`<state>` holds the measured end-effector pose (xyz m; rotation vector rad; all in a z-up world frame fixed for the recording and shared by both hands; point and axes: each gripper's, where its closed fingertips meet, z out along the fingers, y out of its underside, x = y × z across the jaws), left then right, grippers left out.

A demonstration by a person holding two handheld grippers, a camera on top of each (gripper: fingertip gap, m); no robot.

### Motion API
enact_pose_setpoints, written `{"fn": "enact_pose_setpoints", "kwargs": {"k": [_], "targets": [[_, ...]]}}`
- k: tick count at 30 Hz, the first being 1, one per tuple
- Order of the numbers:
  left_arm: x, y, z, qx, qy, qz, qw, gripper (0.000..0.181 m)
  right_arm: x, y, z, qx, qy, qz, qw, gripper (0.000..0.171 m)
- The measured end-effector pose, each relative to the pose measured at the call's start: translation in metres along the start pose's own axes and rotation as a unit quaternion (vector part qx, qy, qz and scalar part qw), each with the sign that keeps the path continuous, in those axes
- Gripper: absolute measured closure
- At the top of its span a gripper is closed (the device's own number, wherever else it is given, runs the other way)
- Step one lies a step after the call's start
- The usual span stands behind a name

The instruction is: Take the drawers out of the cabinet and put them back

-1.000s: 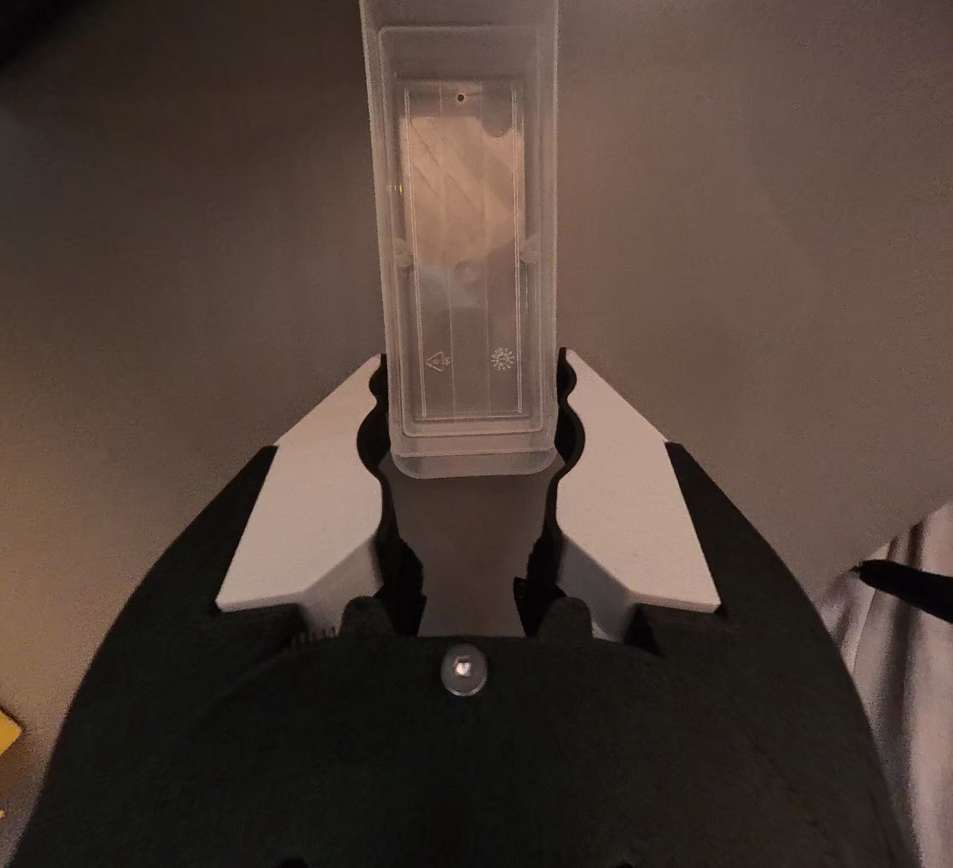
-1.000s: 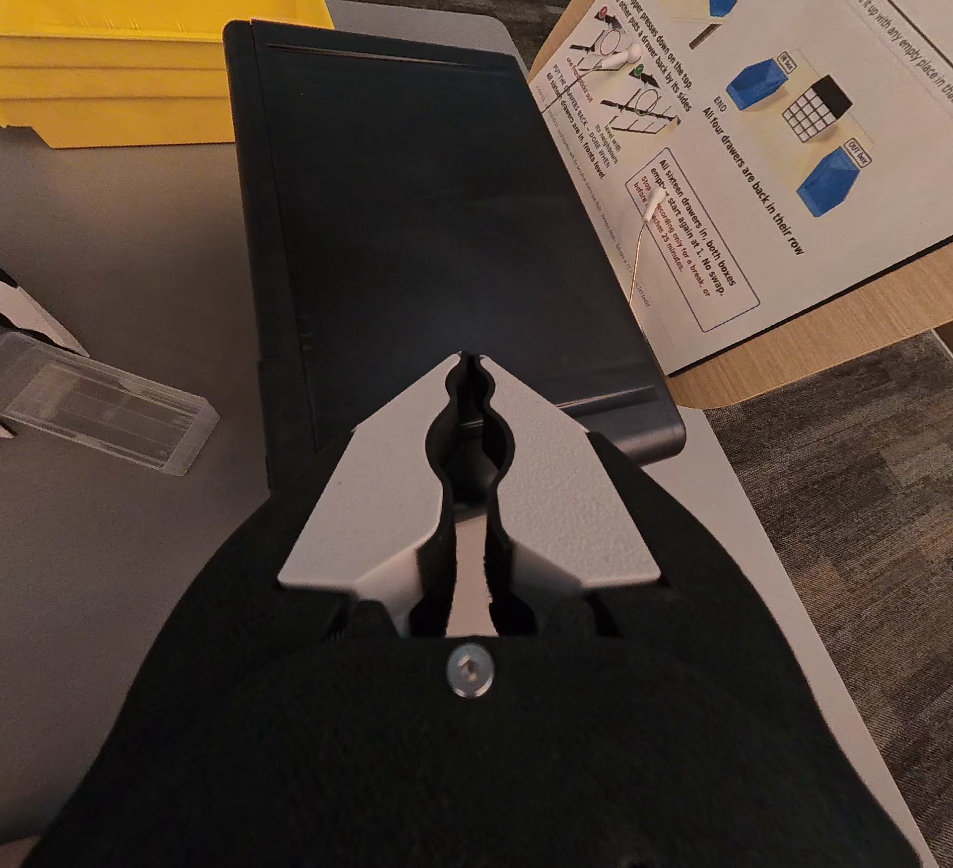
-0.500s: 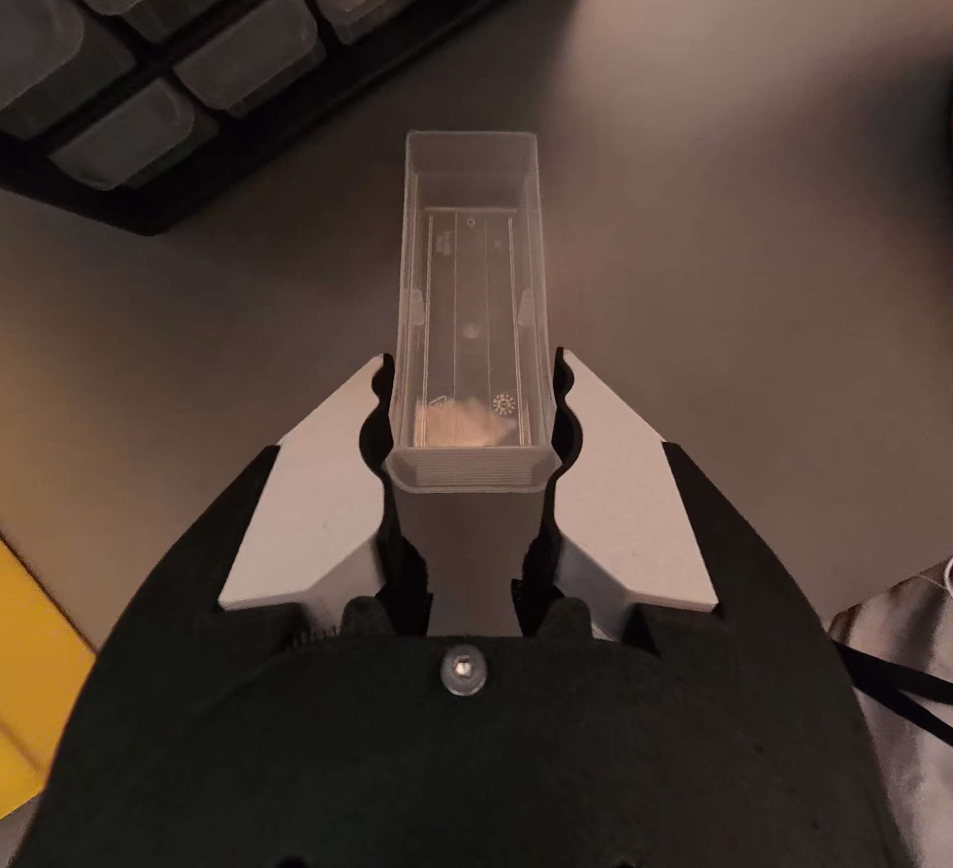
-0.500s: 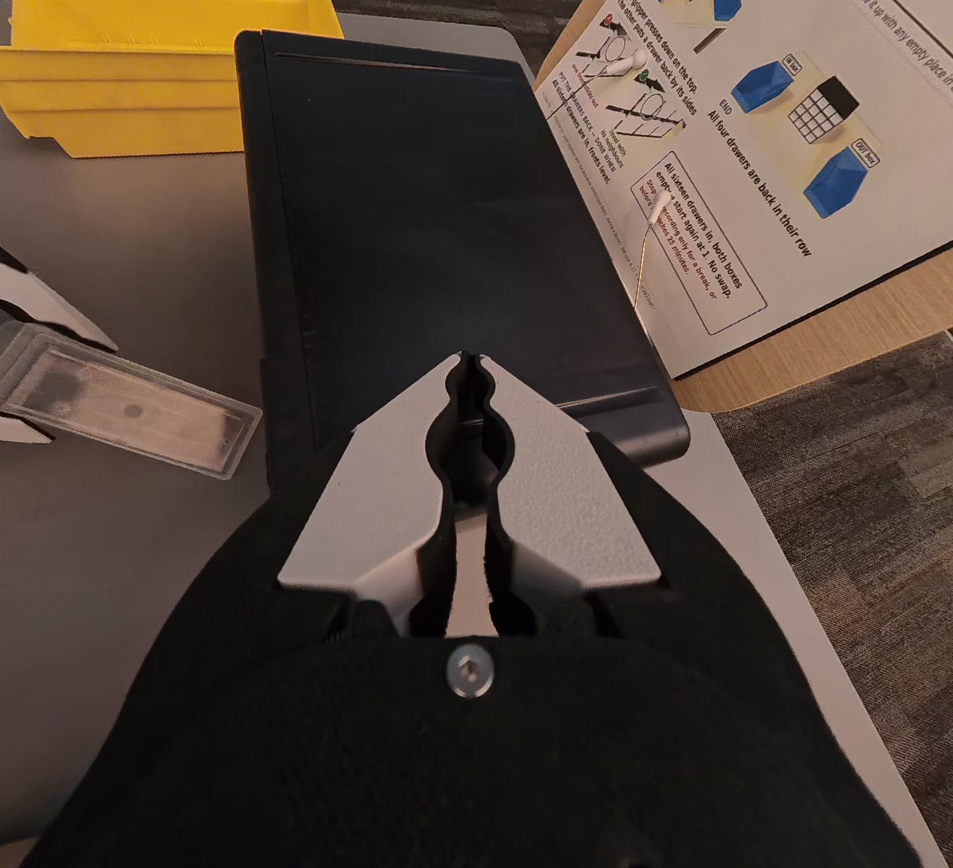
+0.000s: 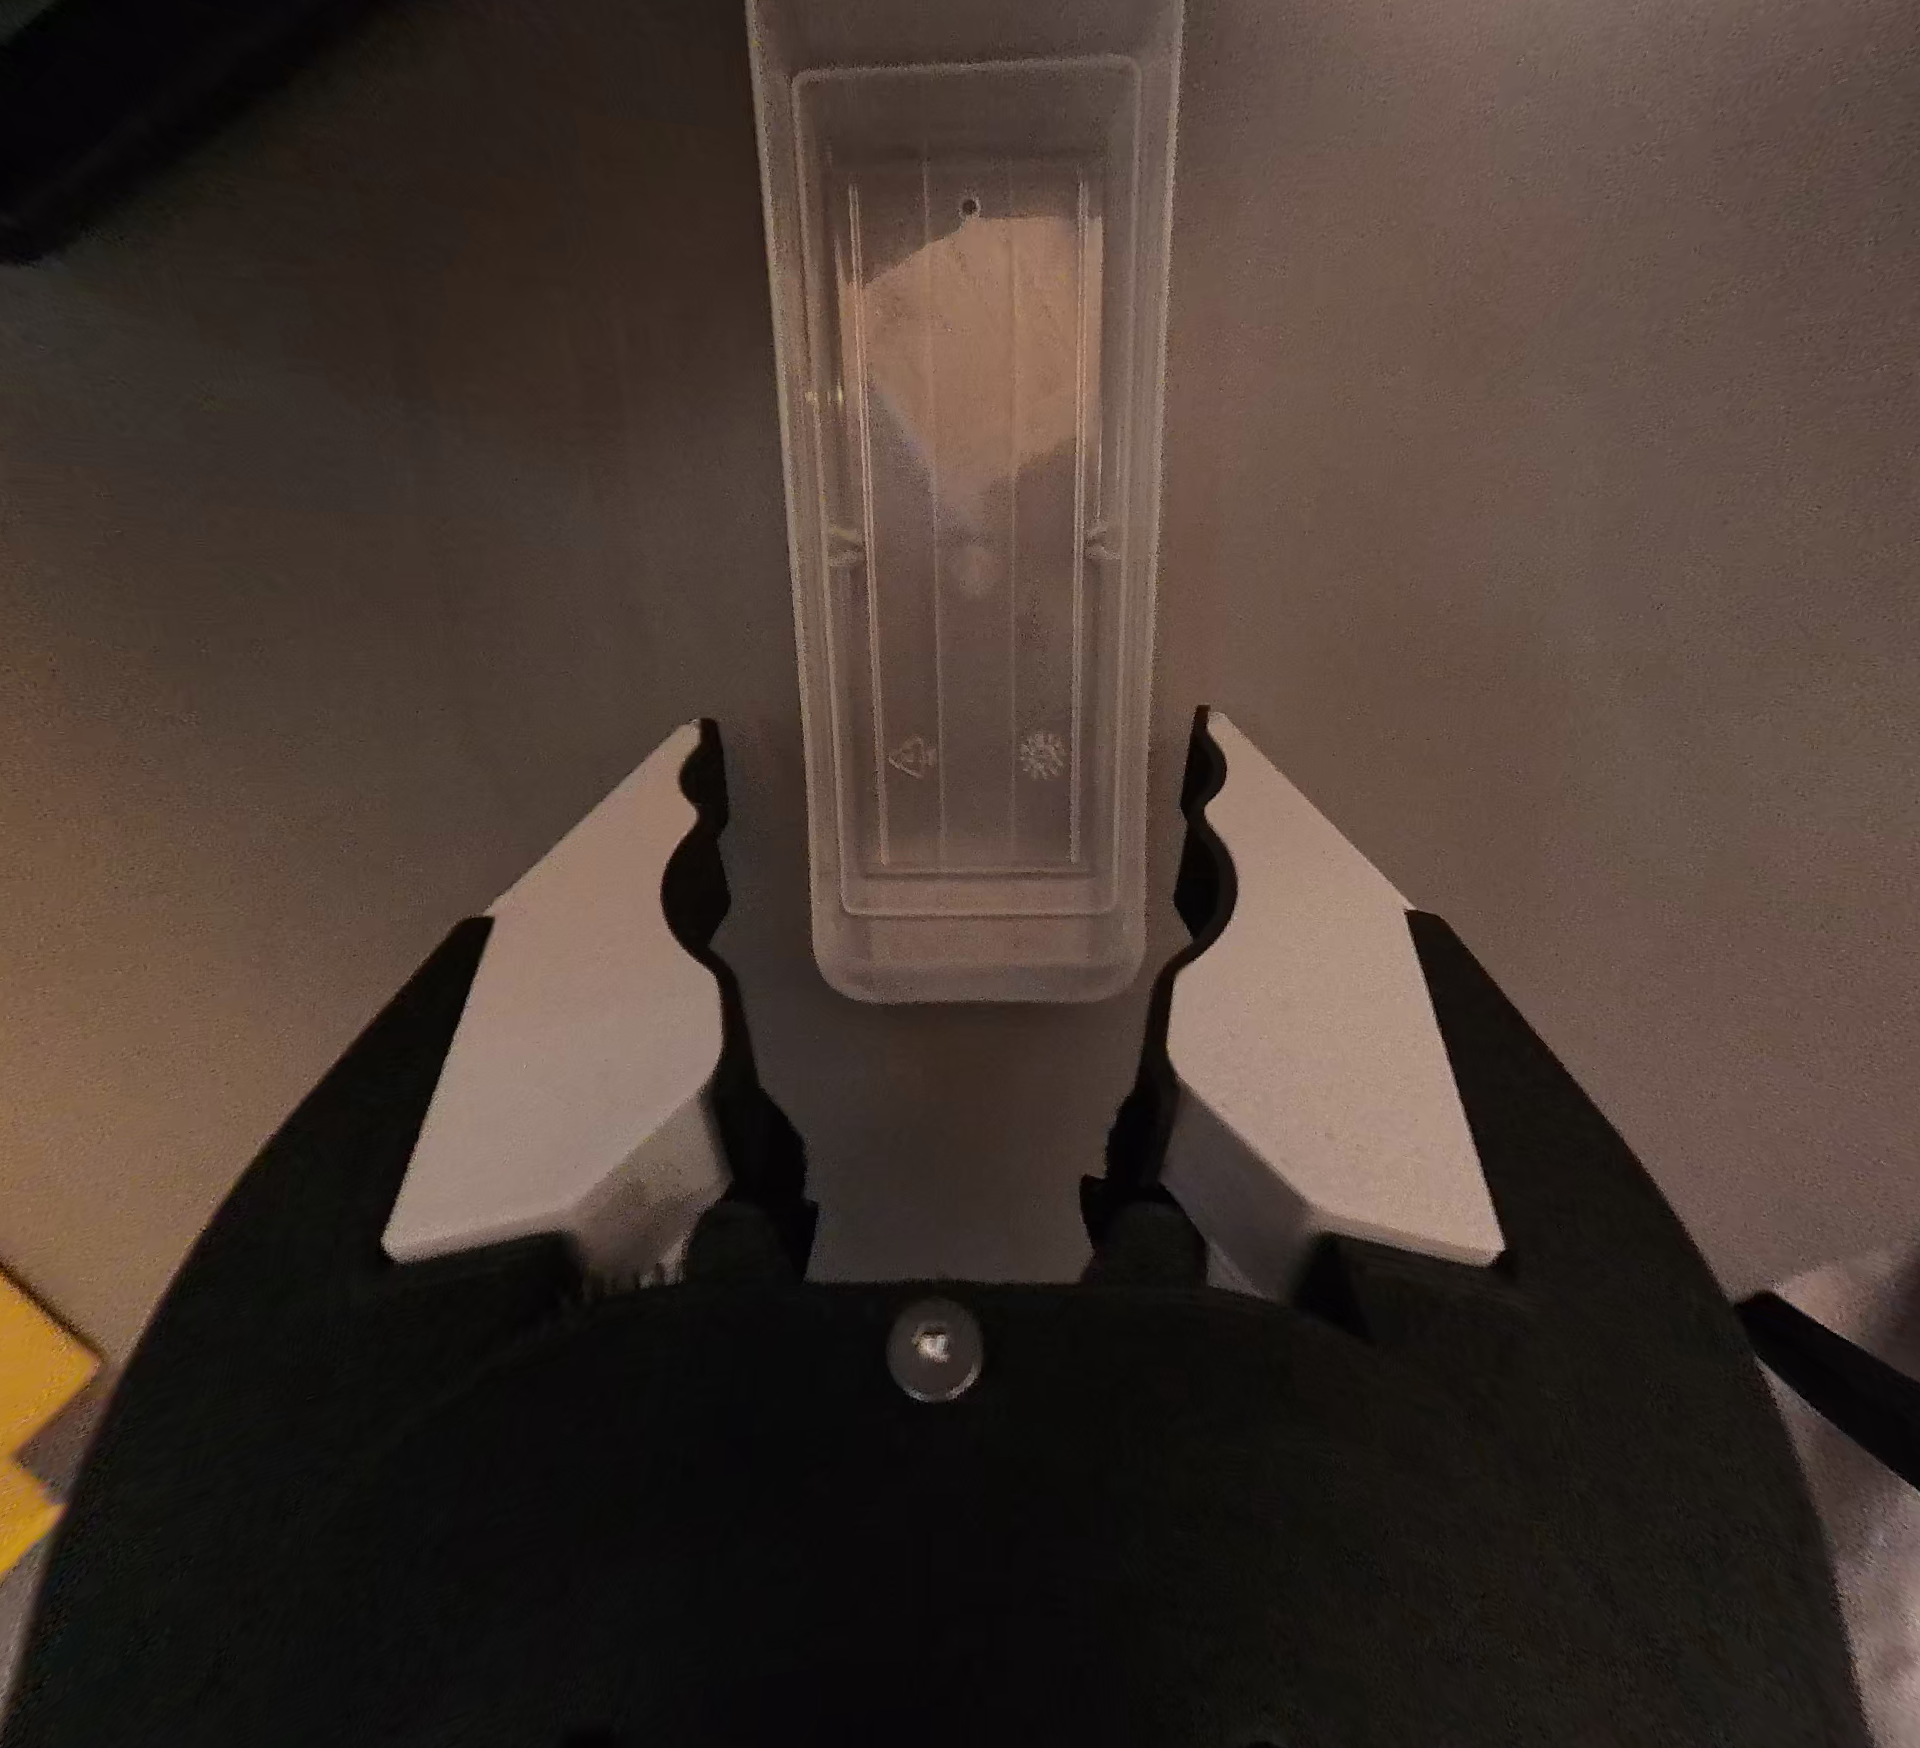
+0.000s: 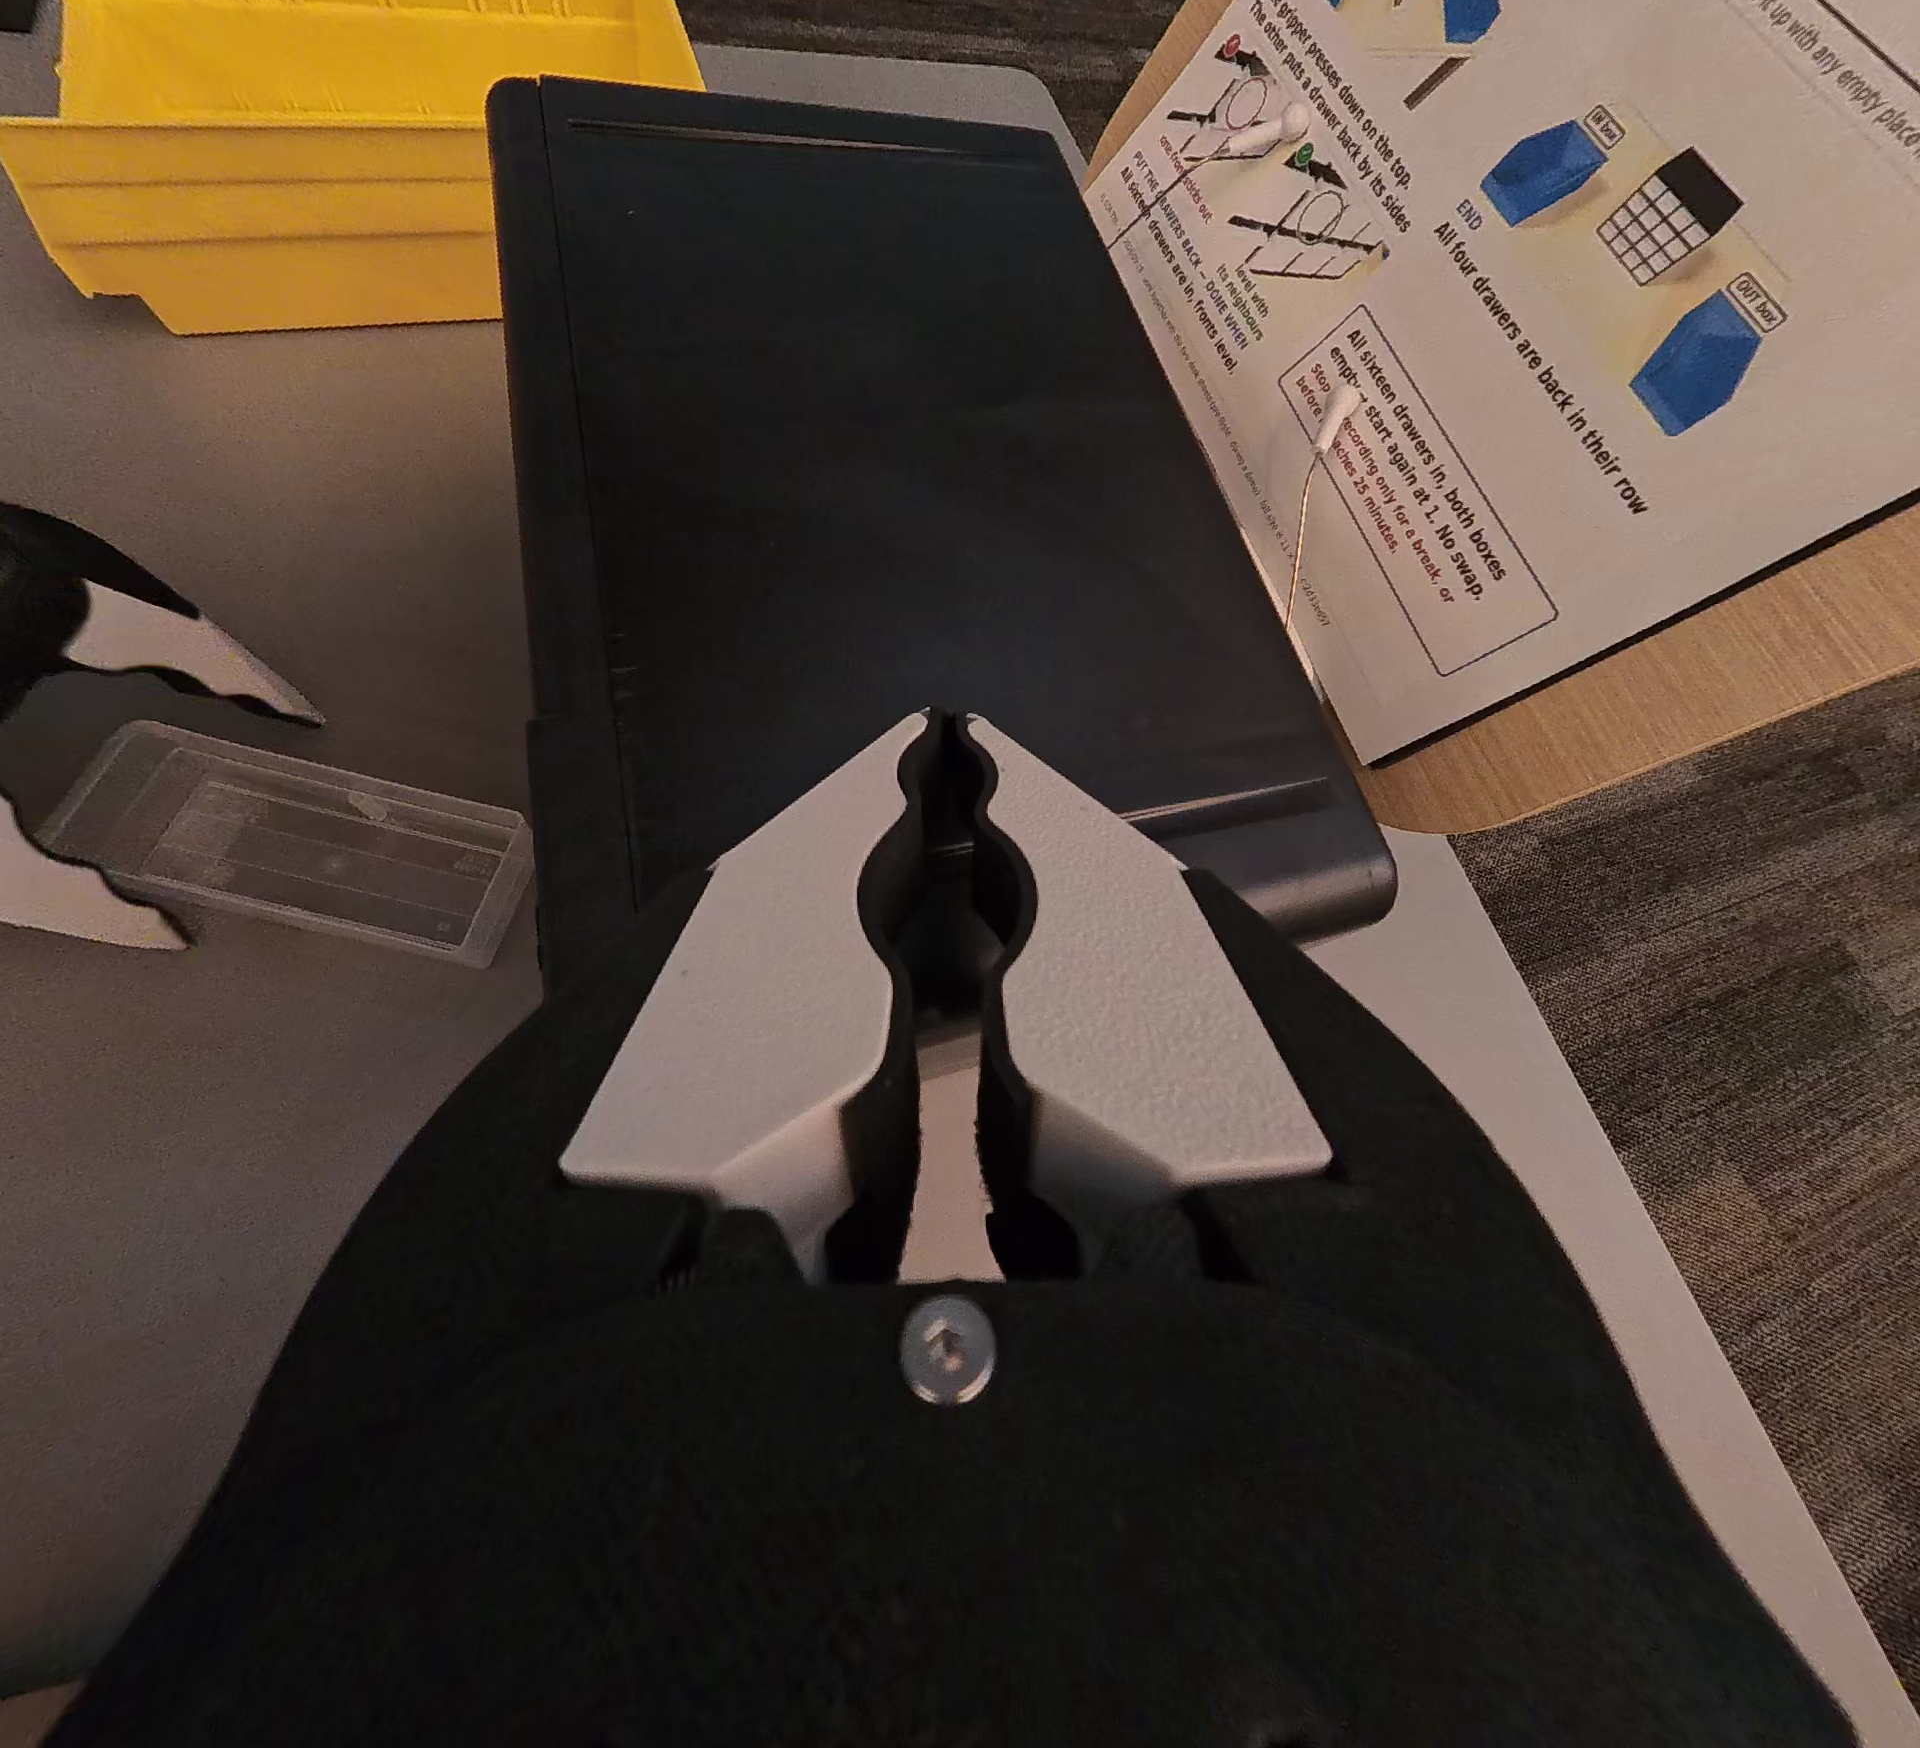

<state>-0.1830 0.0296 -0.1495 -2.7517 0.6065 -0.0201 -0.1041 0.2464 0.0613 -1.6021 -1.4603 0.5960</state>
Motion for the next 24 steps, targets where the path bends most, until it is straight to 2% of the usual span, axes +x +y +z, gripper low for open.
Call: {"fn": "enact_pose_setpoints", "kwargs": {"k": [3,4,6,13,18,24], "targets": [[0.002,-0.001,0.007,-0.023,-0.012,0.019,0.999,0.103,0.0,0.0,0.0,0.0,0.001,-0.001,1.0,0.171],[0.002,-0.001,0.009,-0.032,-0.015,0.026,0.999,0.116,0.0,0.0,0.0,0.0,0.001,-0.001,1.0,0.171],[0.002,0.0,0.009,-0.044,-0.015,0.034,0.998,0.119,0.0,0.0,0.0,0.0,0.0,-0.001,1.0,0.171],[0.006,-0.018,-0.008,-0.015,0.004,0.015,1.0,0.122,0.0,0.0,0.0,0.004,-0.006,0.001,1.0,0.171],[0.001,-0.04,-0.027,0.008,-0.016,0.001,1.0,0.122,0.0,0.0,0.0,0.004,-0.006,0.002,1.0,0.171],[-0.002,-0.058,-0.032,0.004,-0.026,-0.017,1.0,0.121,0.0,0.0,0.0,0.009,-0.013,0.007,1.0,0.171]]}}
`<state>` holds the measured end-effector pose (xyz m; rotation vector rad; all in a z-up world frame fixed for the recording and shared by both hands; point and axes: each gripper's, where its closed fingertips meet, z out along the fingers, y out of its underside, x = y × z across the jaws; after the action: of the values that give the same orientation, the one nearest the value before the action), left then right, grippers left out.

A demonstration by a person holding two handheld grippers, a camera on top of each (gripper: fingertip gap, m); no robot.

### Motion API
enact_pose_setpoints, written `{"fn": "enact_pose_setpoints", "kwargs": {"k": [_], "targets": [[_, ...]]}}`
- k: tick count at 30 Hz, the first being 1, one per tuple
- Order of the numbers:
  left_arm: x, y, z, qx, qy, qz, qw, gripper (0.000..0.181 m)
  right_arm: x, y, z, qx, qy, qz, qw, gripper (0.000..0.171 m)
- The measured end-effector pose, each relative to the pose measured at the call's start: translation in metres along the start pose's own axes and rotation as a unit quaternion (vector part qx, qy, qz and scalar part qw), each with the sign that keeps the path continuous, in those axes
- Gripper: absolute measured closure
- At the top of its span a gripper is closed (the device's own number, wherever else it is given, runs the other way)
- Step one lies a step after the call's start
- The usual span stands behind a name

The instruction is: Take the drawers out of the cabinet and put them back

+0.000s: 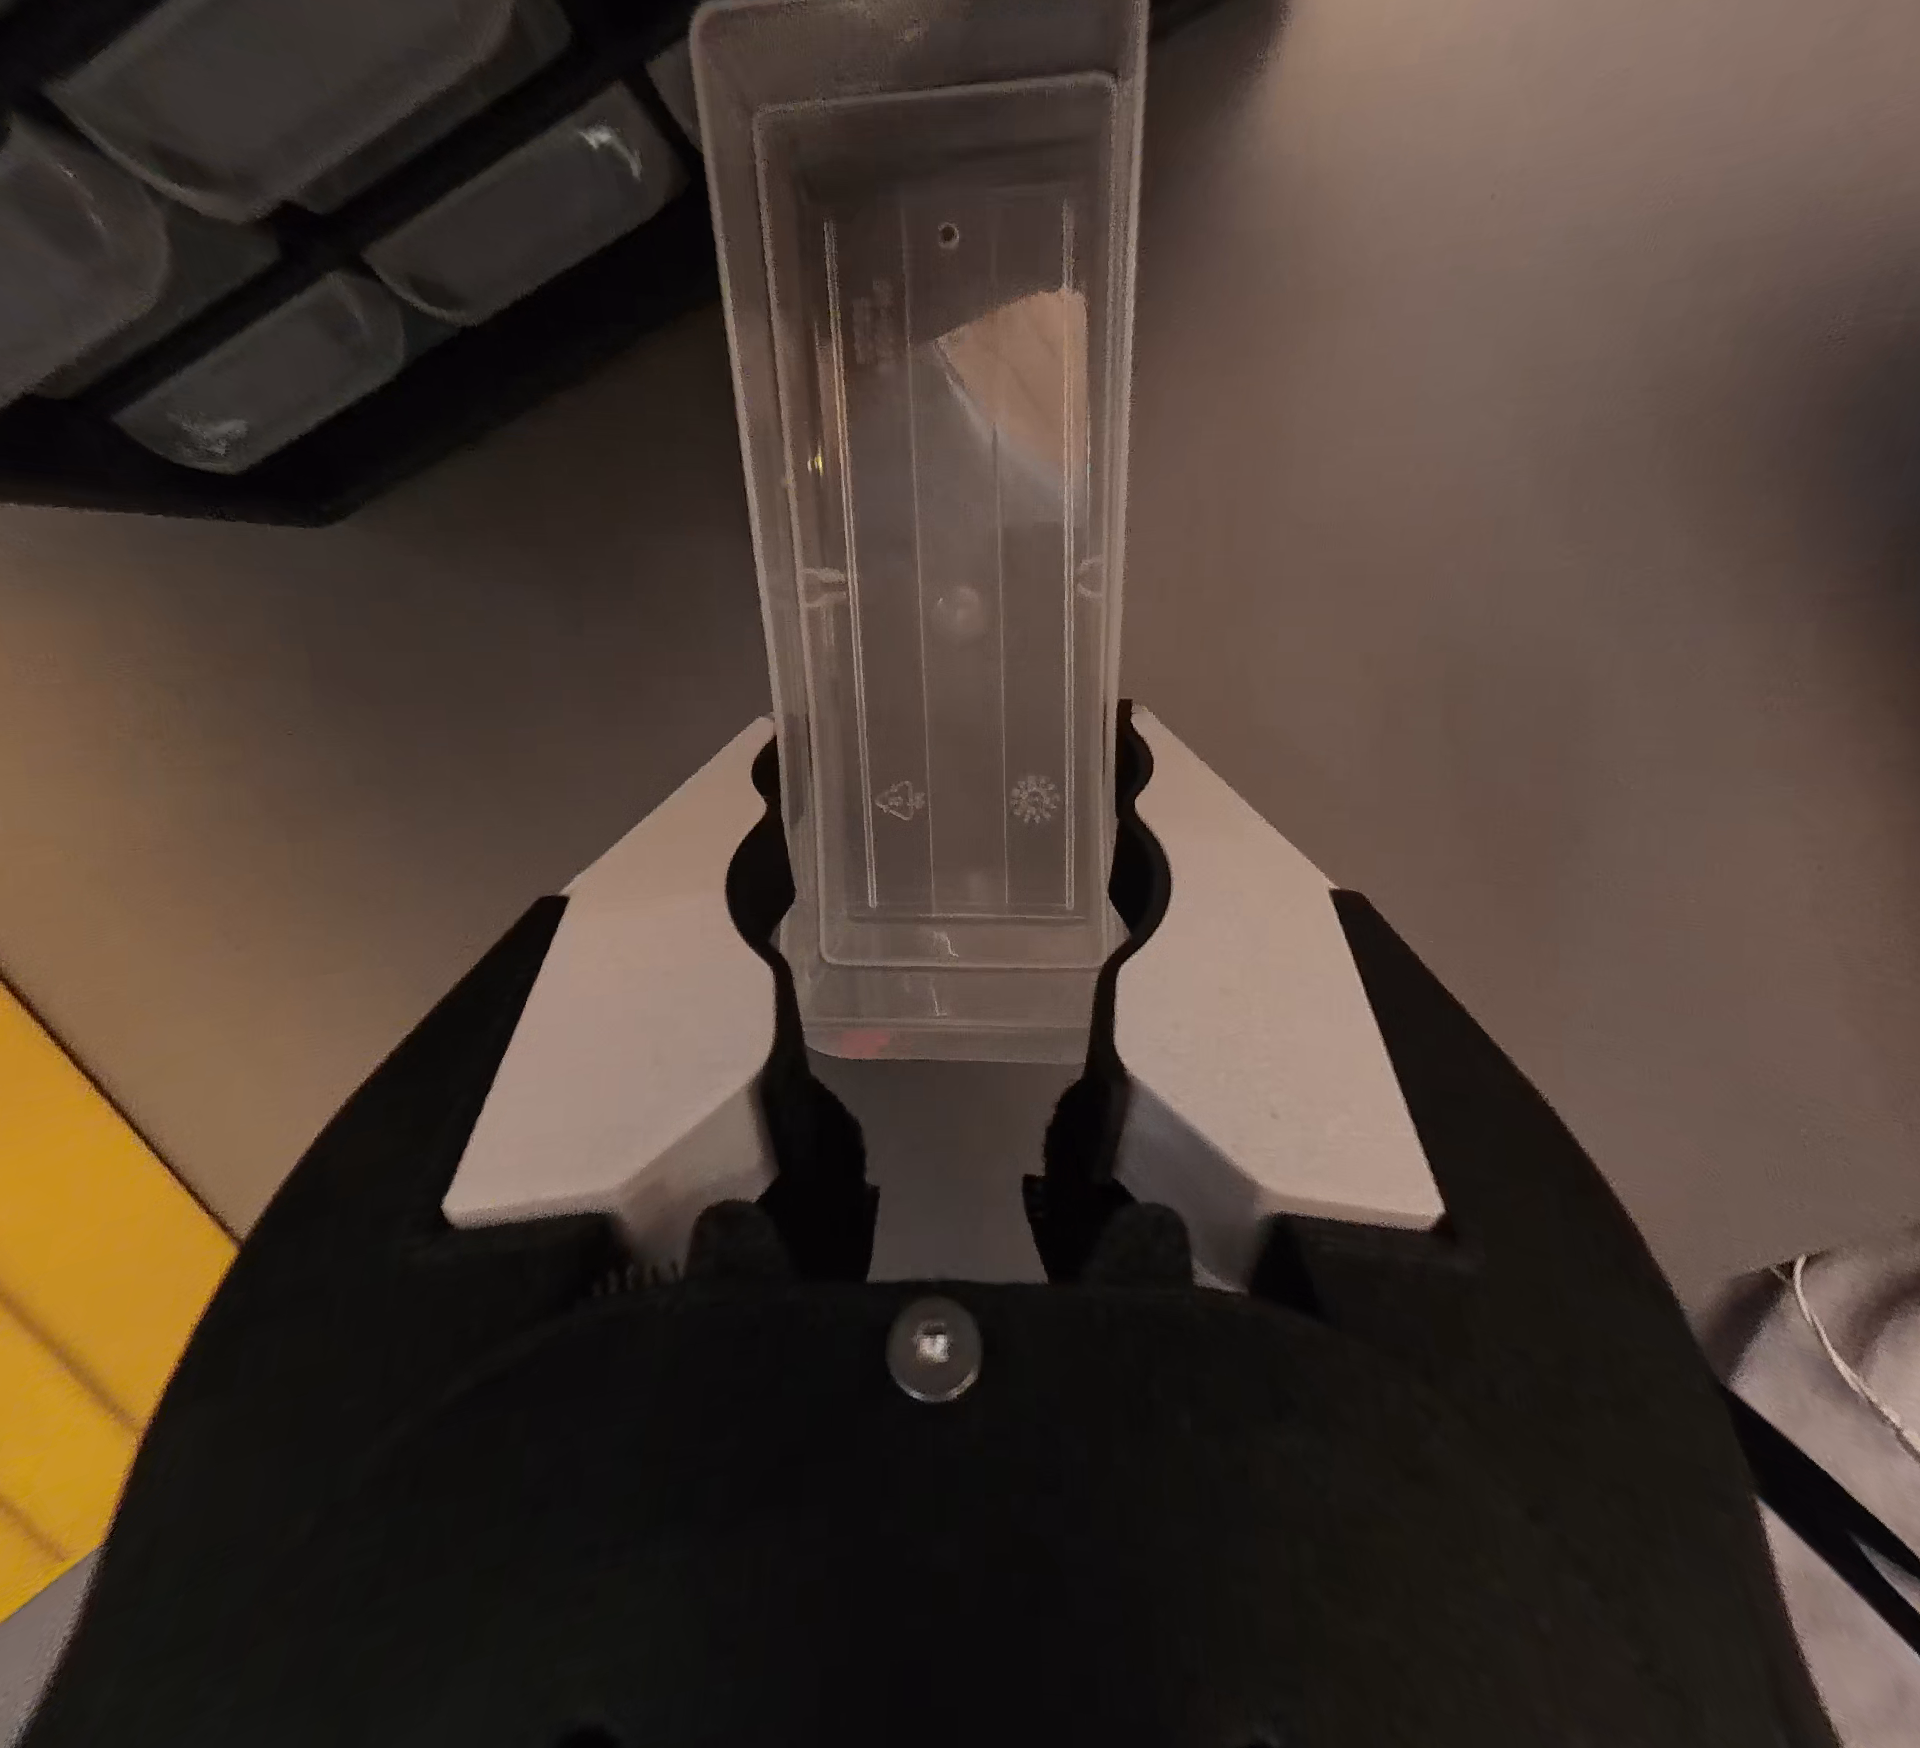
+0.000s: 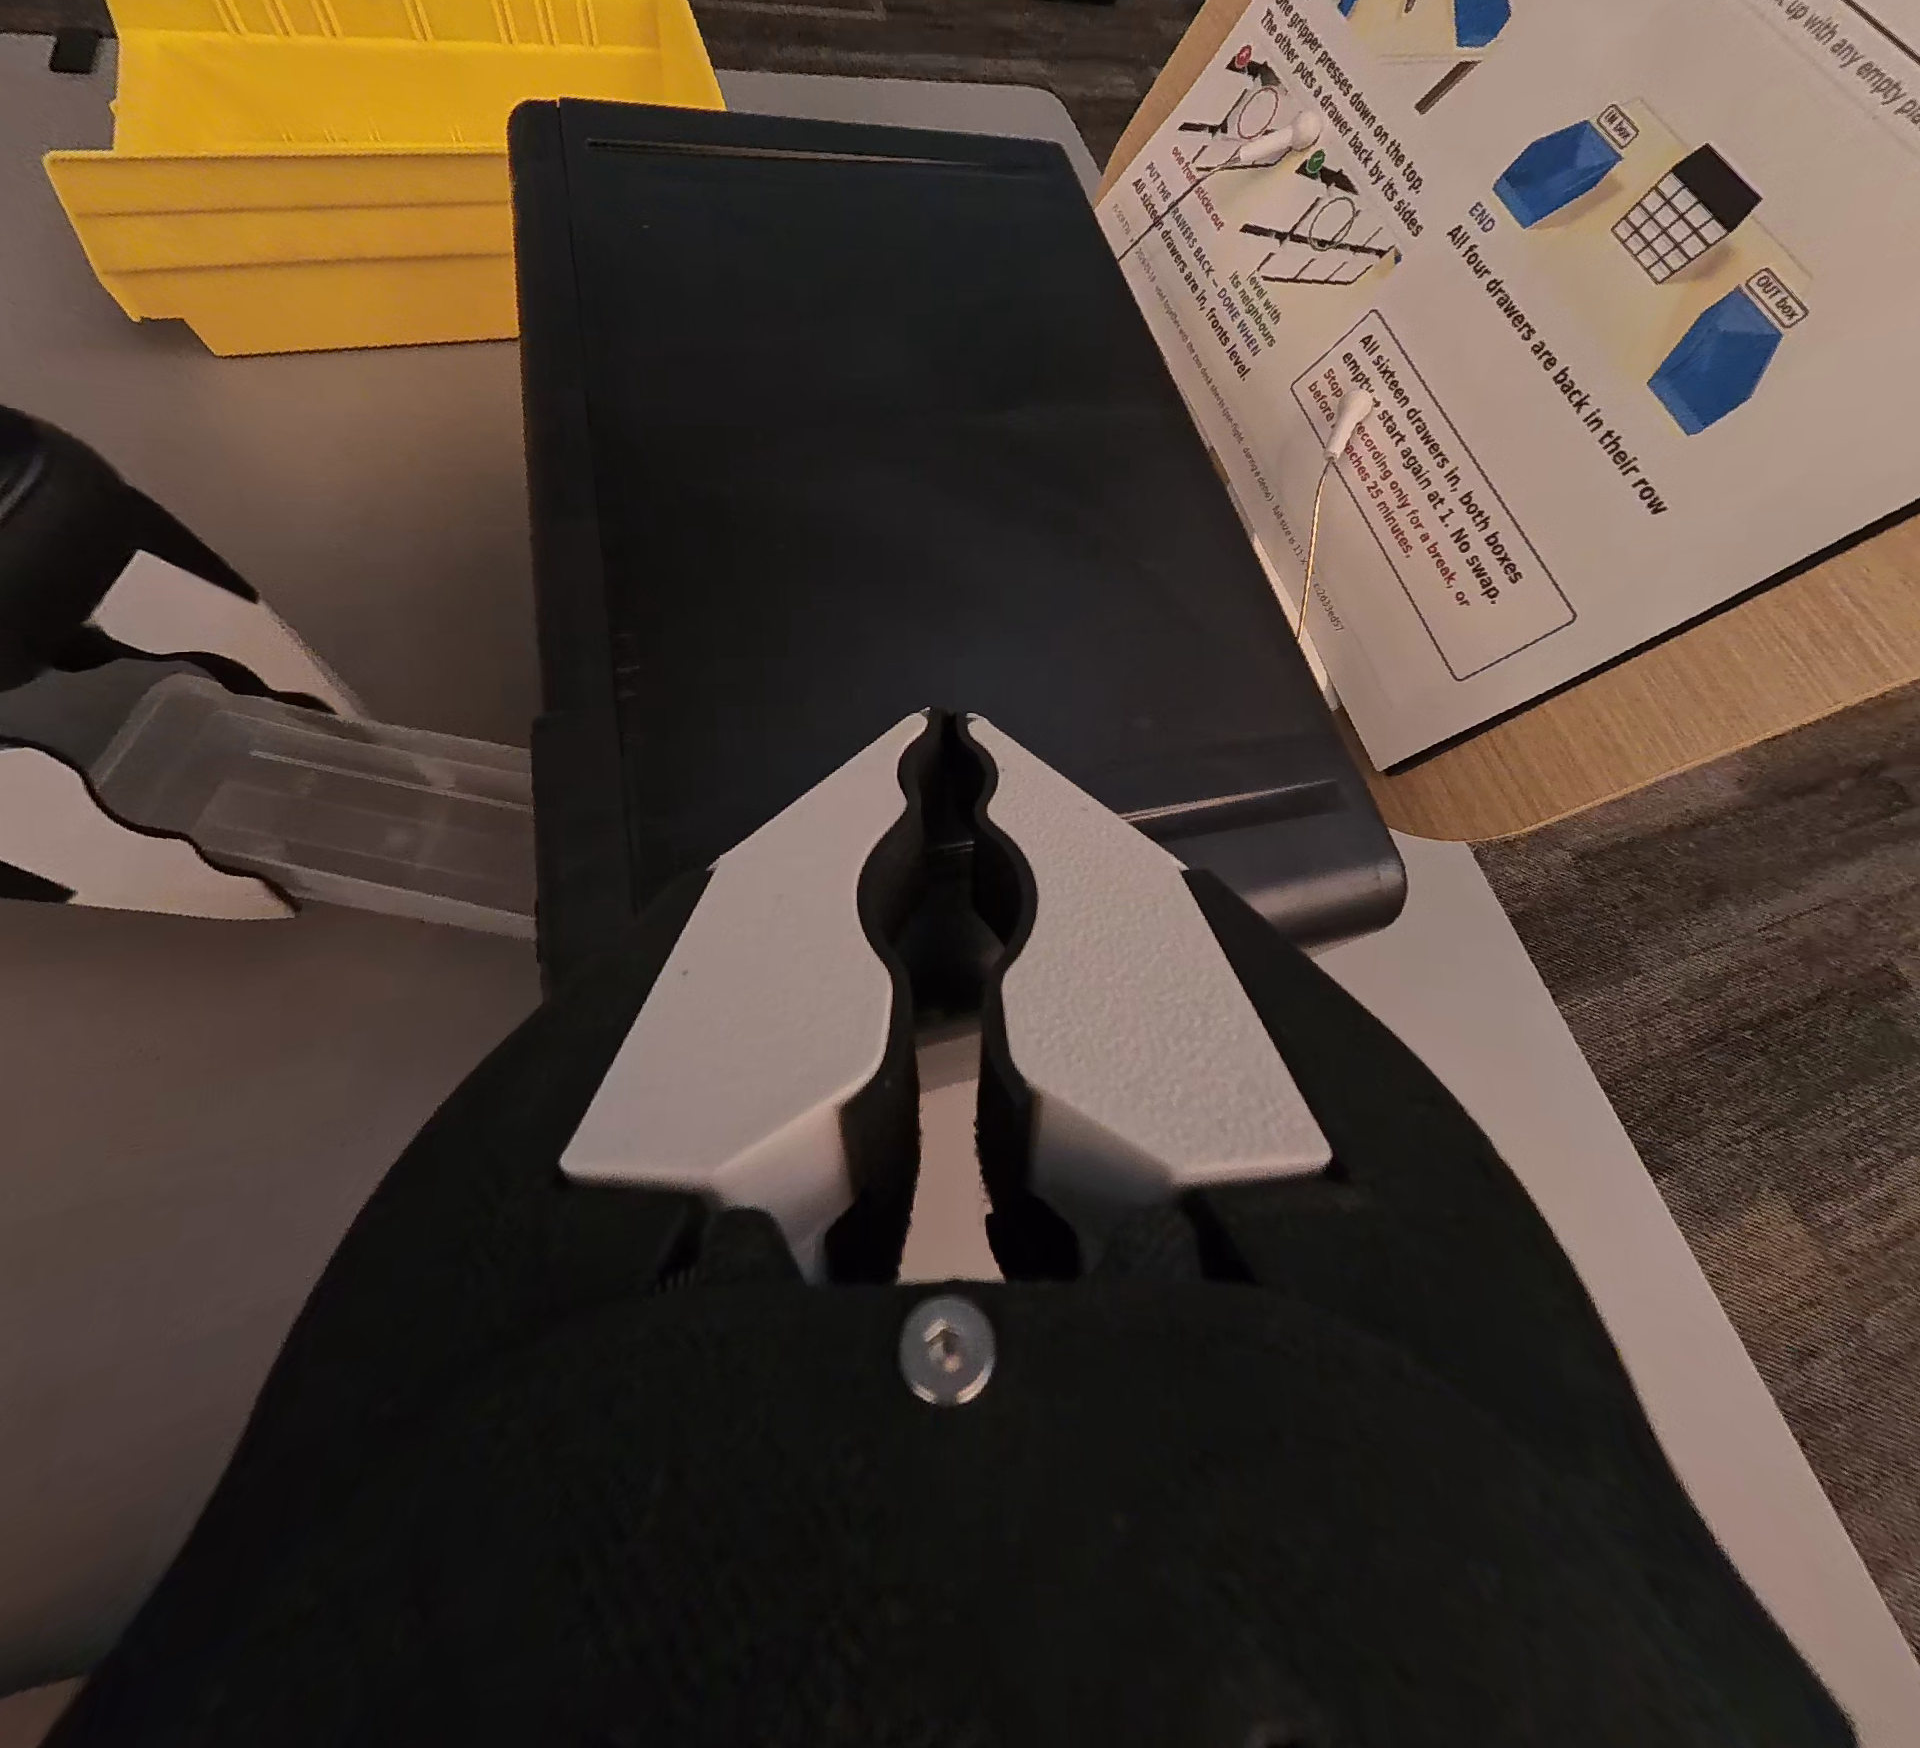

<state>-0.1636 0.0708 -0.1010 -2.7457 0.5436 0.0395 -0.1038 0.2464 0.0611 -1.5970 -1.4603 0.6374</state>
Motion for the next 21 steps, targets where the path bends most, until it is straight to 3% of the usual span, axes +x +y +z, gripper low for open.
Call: {"fn": "enact_pose_setpoints", "kwargs": {"k": [9,21], "targets": [[-0.007,-0.026,-0.006,-0.009,-0.004,-0.035,0.999,0.121,0.0,0.0,0.0,0.006,-0.01,0.004,1.0,0.171],[-0.009,-0.034,-0.016,-0.007,-0.001,-0.077,0.997,0.121,0.0,0.0,0.0,0.009,-0.013,0.006,1.0,0.171]]}}
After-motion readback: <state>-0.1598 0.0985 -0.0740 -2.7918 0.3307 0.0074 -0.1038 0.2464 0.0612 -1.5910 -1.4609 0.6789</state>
